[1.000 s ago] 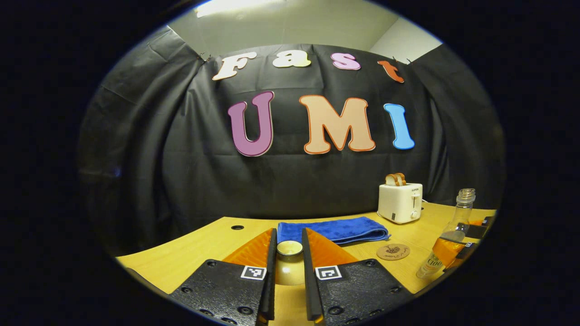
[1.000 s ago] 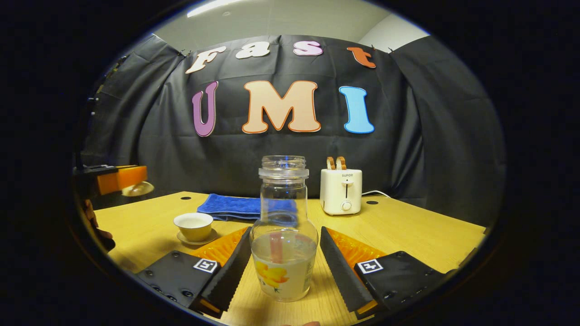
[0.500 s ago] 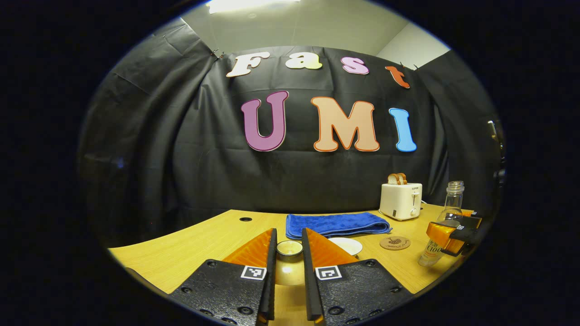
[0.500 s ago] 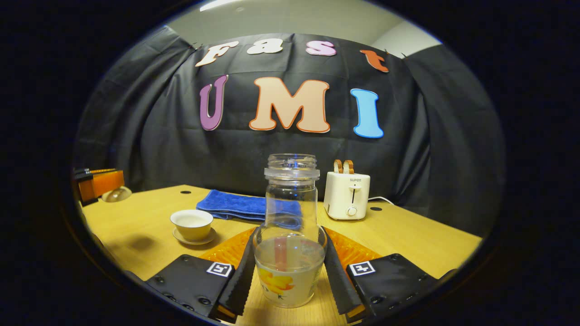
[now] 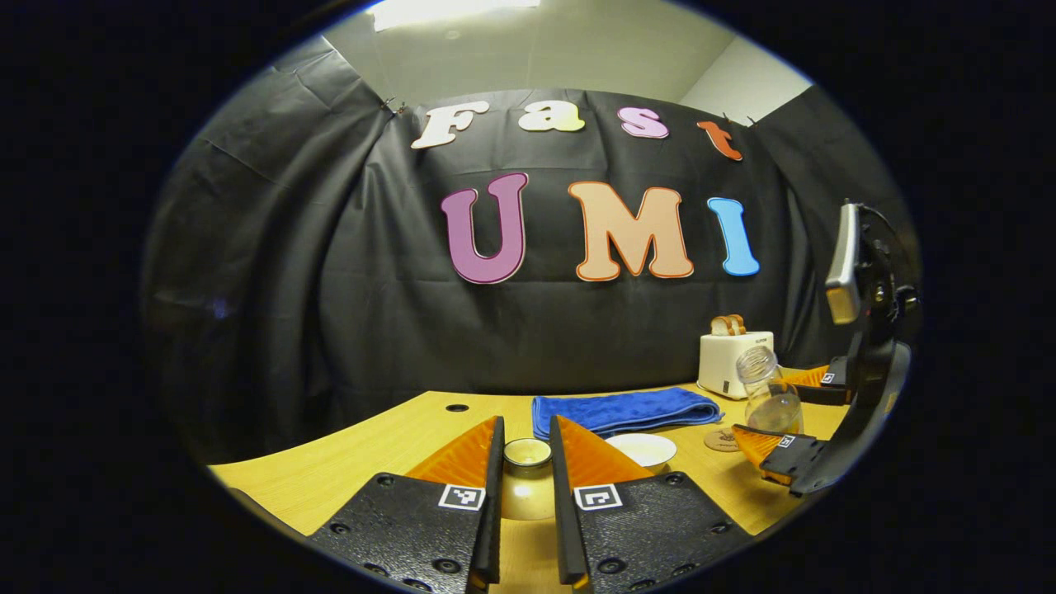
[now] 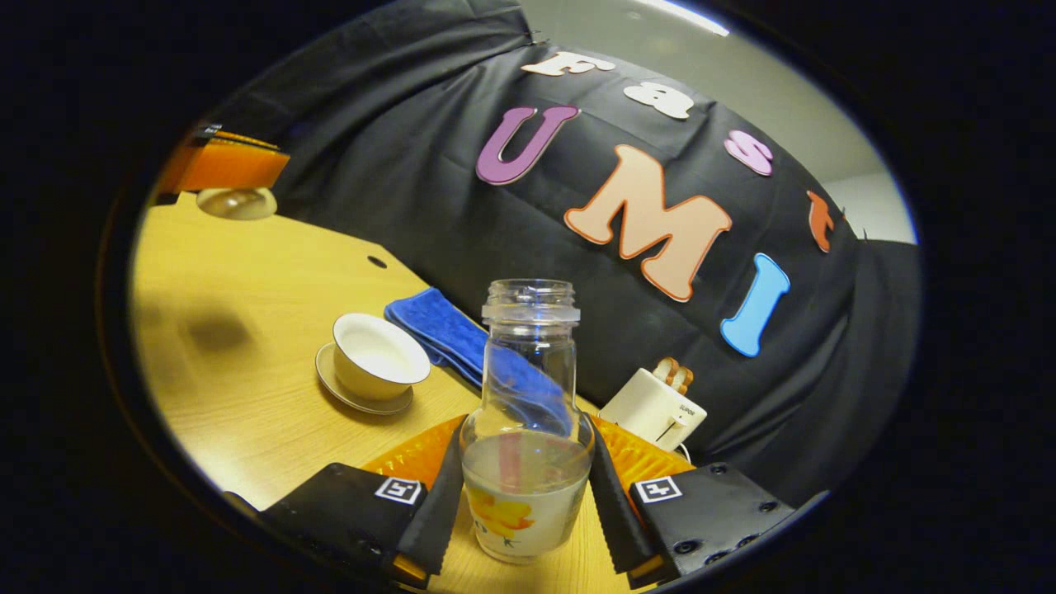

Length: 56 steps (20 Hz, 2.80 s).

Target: Open the teacup lid with one hand, grasp the water bottle and pour water into the teacup with the other hand; after pouring, place the water bottle on the coaster and then close the teacup lid.

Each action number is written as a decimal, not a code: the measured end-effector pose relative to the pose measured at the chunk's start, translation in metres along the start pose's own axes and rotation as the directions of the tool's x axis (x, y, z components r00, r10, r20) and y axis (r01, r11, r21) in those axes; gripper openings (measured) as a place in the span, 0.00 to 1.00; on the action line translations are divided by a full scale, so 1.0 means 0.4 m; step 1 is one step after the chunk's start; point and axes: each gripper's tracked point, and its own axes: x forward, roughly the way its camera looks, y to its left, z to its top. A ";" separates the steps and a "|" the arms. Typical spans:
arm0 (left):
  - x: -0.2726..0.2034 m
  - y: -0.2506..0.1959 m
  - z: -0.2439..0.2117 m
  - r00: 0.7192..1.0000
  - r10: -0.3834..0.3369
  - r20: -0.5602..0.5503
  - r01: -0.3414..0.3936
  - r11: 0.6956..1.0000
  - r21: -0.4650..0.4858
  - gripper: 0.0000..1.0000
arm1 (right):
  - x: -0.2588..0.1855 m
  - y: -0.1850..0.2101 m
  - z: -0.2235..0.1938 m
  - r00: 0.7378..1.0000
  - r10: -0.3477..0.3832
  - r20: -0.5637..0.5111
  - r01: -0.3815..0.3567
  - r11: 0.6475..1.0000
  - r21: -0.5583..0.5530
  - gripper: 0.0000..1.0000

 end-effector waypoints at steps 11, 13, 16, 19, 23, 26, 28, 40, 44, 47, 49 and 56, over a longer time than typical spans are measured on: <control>0.009 0.042 -0.026 0.999 0.027 -0.034 -0.028 0.999 -0.031 0.24 | 0.122 0.018 -0.028 0.987 0.088 -0.137 -0.140 0.884 -0.446 0.79; 0.012 0.048 -0.026 0.999 0.032 -0.034 -0.033 0.999 -0.031 0.24 | 0.130 0.019 -0.020 0.986 0.087 -0.139 -0.147 0.845 -0.514 0.78; 0.010 0.060 -0.035 0.998 0.039 -0.041 -0.040 0.998 -0.041 0.24 | 0.142 0.037 -0.008 0.987 0.091 -0.132 -0.152 0.786 -0.599 0.78; 0.013 0.073 -0.041 0.998 0.052 -0.045 -0.054 0.998 -0.041 0.24 | 0.154 0.051 -0.005 0.987 0.095 -0.128 -0.157 0.713 -0.683 0.78; 0.012 0.081 -0.046 0.997 0.057 -0.049 -0.060 0.997 -0.058 0.24 | 0.159 0.048 -0.016 0.987 0.090 -0.131 -0.157 0.651 -0.742 0.77; 0.016 0.088 -0.054 0.996 0.061 -0.057 -0.065 0.996 -0.060 0.25 | 0.157 0.052 -0.017 0.988 0.091 -0.122 -0.152 0.604 -0.783 0.77; 0.018 0.084 -0.061 0.996 0.058 -0.064 -0.063 0.996 -0.065 0.23 | 0.155 0.054 -0.014 0.989 0.095 -0.116 -0.149 0.580 -0.801 0.77; 0.019 0.090 -0.089 0.994 0.061 -0.089 -0.068 0.995 -0.073 0.25 | 0.152 0.057 -0.008 0.988 0.111 -0.107 -0.145 0.446 -0.883 0.77; 0.022 0.095 -0.093 0.994 0.066 -0.092 -0.073 0.995 -0.070 0.25 | 0.157 0.056 0.000 0.989 0.111 -0.101 -0.139 0.425 -0.894 0.77; 0.022 0.097 -0.103 0.993 0.068 -0.101 -0.075 0.995 -0.069 0.25 | 0.158 0.056 0.005 0.989 0.109 -0.096 -0.133 0.404 -0.905 0.77; 0.022 0.097 -0.102 0.993 0.068 -0.101 -0.075 0.995 -0.062 0.25 | 0.159 0.054 0.003 0.989 0.108 -0.098 -0.133 0.396 -0.909 0.77; 0.023 0.092 -0.114 0.990 0.065 -0.122 -0.072 0.996 -0.055 0.24 | 0.160 0.060 0.012 0.991 0.105 -0.084 -0.115 0.338 -0.934 0.77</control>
